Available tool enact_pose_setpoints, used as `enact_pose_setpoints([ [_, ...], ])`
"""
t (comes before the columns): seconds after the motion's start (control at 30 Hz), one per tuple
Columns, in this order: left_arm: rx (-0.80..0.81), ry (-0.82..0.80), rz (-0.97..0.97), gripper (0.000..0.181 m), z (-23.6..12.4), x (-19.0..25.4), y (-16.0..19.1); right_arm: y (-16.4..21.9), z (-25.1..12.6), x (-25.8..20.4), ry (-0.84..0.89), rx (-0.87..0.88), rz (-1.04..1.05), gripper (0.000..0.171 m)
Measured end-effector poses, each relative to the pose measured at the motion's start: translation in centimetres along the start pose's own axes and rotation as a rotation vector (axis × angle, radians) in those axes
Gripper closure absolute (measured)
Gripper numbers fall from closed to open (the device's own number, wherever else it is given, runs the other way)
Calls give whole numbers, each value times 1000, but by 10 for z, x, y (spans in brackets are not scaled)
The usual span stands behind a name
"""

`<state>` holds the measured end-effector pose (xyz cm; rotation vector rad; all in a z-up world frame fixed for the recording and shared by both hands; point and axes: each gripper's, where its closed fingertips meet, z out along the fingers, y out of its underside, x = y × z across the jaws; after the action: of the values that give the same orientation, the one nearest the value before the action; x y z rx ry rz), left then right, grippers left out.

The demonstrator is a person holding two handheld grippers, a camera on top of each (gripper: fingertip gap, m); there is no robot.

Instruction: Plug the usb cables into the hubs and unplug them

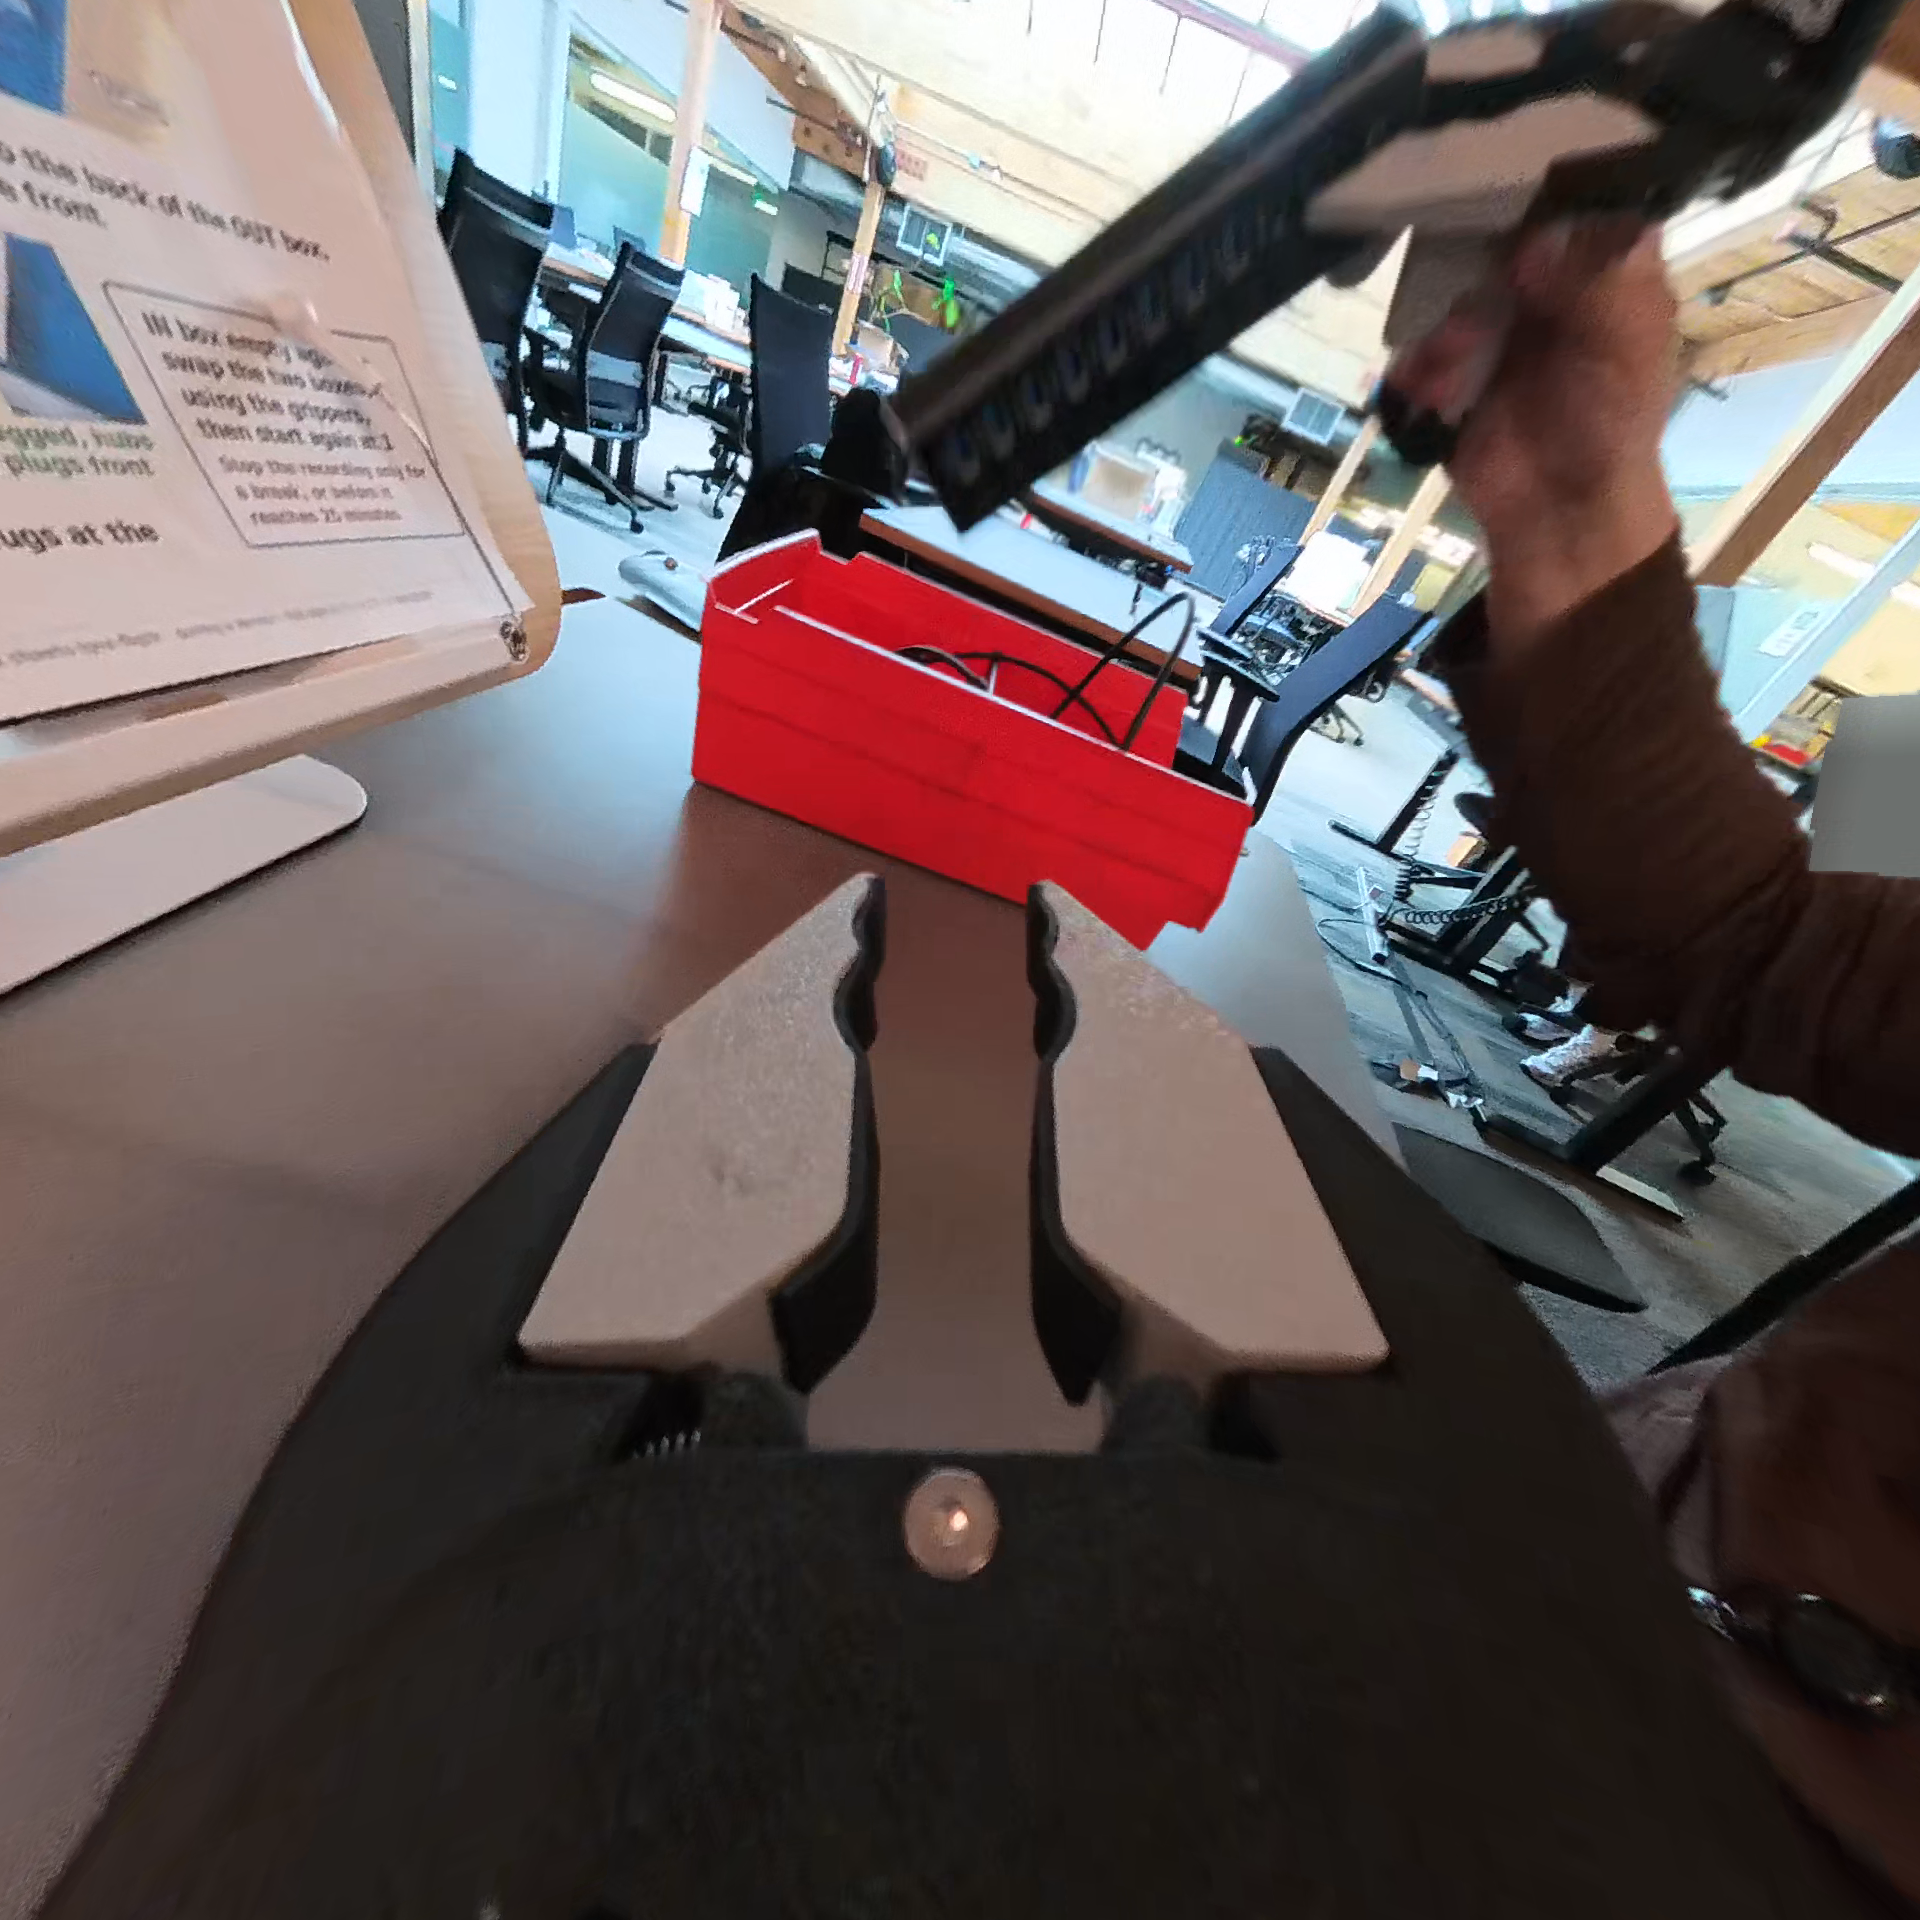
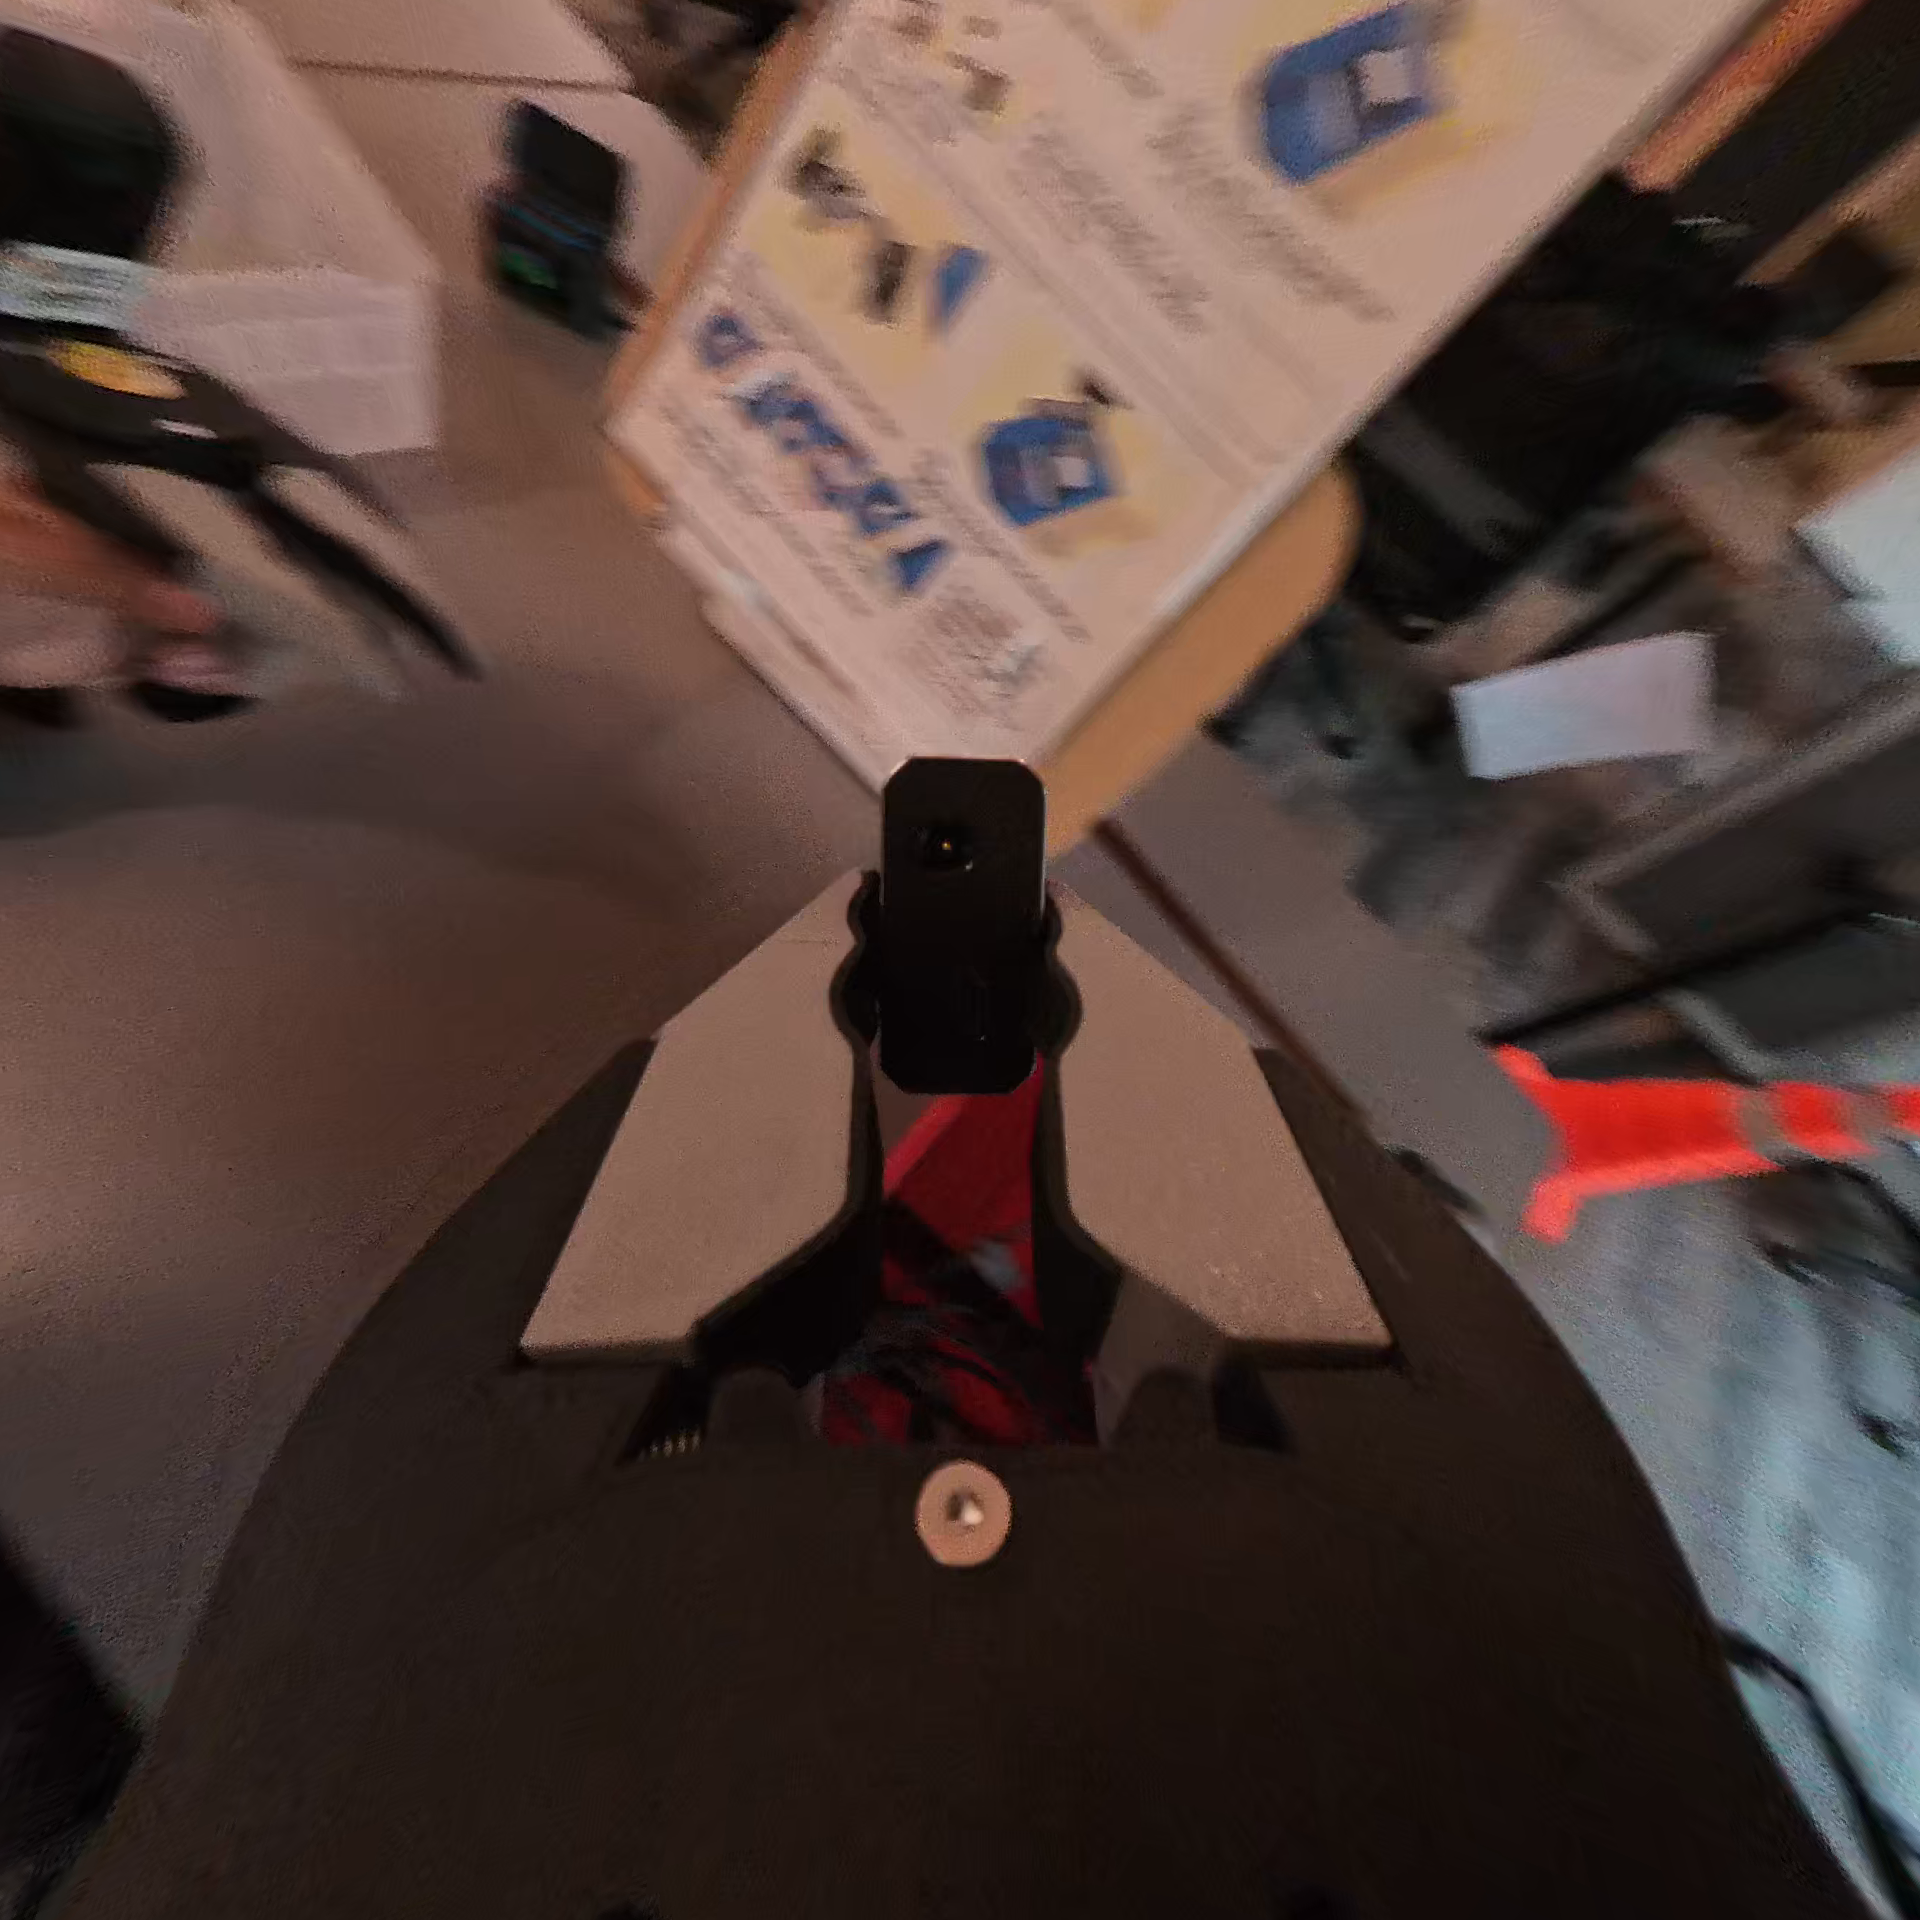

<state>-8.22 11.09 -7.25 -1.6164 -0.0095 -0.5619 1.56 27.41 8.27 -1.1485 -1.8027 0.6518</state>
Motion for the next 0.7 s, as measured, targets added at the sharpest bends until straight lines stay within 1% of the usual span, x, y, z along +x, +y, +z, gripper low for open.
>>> enact_pose_setpoints([
  [0.1,-46,-23,-3,159,3,-3,7,17,-10,56,239,-136,-83,148],
  [0.2,-55,-21,-30,159,4,-5,10,53,-1,90,357,-336,-139,147],
  [0.33,-63,-33,-44,160,4,-9,13,111,37,98,370,-583,-229,147],
  [0.43,-84,-41,-42,161,6,-10,17,171,74,83,306,-834,-231,146],
  [0.5,-113,-57,-46,161,8,-13,23,200,99,71,264,-929,-217,142],
  [0.53,-127,-62,-45,160,9,-14,25,201,112,64,247,-910,-197,144],
  [0.6,-150,-88,-25,160,8,-16,29,185,126,58,242,-821,-126,143],
  [0.7,-169,-129,17,160,7,-21,30,130,128,48,206,-556,-23,149],
])
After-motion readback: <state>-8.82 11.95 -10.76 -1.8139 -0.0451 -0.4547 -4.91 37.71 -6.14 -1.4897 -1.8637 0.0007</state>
